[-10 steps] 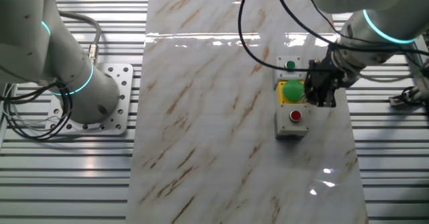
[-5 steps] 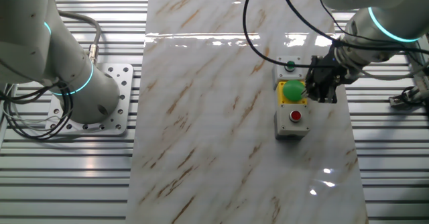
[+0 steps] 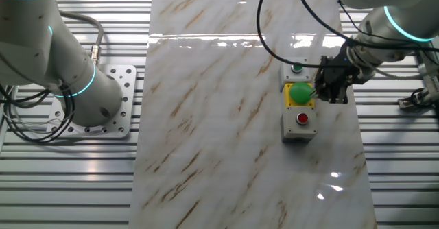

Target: Press three buttons from left to right in sequence

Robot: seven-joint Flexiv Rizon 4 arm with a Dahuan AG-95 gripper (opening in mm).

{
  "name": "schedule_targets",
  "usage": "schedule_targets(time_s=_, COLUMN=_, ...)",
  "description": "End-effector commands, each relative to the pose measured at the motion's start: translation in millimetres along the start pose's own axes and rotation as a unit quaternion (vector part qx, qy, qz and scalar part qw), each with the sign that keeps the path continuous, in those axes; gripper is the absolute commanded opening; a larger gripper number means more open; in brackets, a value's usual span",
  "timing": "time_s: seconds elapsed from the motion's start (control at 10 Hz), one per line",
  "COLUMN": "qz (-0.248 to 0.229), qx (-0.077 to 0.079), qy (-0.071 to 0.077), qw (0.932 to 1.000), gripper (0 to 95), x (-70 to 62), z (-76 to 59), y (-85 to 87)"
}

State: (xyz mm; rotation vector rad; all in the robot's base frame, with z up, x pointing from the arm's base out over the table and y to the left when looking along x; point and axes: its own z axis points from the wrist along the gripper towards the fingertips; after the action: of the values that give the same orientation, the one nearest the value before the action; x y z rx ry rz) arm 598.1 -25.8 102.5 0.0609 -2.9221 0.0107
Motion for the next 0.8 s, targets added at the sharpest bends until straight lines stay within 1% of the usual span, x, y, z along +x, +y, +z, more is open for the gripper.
schedule_targets(time_s=0.1, qz=0.001, qx=0.0, qy=0.001, qw=1.0, gripper=0.0, x=1.1, z=-1.2, y=1.2)
schedule_targets(time_s=0.2, qz=-0.001, qx=0.0, qy=0.003, qw=1.0, gripper=0.0, x=1.1, z=-1.2, y=1.2)
schedule_targets(time_s=0.3, qz=0.001, qx=0.004, qy=0.004, qw=1.0, gripper=0.0, x=1.2, z=-1.3, y=1.2)
schedule_targets(time_s=0.4, qz=0.012, qx=0.013, qy=0.005, qw=0.9998, gripper=0.0, x=1.2, z=-1.7, y=1.1)
schedule_targets(time_s=0.6, qz=0.017, qx=0.012, qy=0.005, qw=0.9998, gripper=0.0, x=1.2, z=-1.6, y=1.2)
schedule_targets(time_s=0.8, qz=0.029, qx=0.013, qy=0.009, qw=0.9995, gripper=0.0, x=1.2, z=-1.6, y=1.2)
